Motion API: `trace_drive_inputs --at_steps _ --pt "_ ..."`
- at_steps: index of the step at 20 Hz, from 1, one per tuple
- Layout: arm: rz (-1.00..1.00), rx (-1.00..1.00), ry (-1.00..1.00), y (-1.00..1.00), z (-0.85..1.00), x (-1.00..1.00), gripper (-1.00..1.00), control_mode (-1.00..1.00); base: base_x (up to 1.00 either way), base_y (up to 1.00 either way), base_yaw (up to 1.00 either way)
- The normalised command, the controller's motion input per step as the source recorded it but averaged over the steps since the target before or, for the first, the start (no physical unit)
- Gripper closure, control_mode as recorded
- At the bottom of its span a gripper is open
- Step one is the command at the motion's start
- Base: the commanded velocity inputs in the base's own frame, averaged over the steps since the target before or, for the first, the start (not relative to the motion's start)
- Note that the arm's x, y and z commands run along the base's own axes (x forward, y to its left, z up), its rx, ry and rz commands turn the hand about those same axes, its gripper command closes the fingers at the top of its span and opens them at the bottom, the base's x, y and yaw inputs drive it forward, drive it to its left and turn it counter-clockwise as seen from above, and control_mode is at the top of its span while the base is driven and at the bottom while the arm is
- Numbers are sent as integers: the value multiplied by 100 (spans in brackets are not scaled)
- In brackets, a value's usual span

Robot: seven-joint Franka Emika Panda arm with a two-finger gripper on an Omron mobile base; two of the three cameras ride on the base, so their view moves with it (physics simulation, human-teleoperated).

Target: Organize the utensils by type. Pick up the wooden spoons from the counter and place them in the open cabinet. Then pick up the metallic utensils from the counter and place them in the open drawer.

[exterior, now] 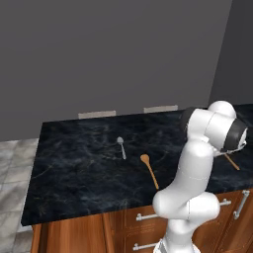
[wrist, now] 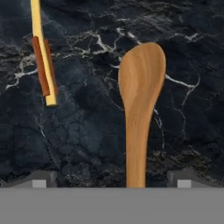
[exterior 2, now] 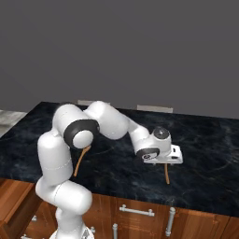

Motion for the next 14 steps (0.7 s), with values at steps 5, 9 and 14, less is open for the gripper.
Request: trace_drive_inputs --at_steps 5,9,14 --pt "-5 -11 0 -8 -9 12 -100 -100 0 0 0" --pt "-3 -2 0 -24 -2 18 -100 -100 0 0 0" --pt "-2 0 7 -33 -4 21 100 -100 0 0 0"
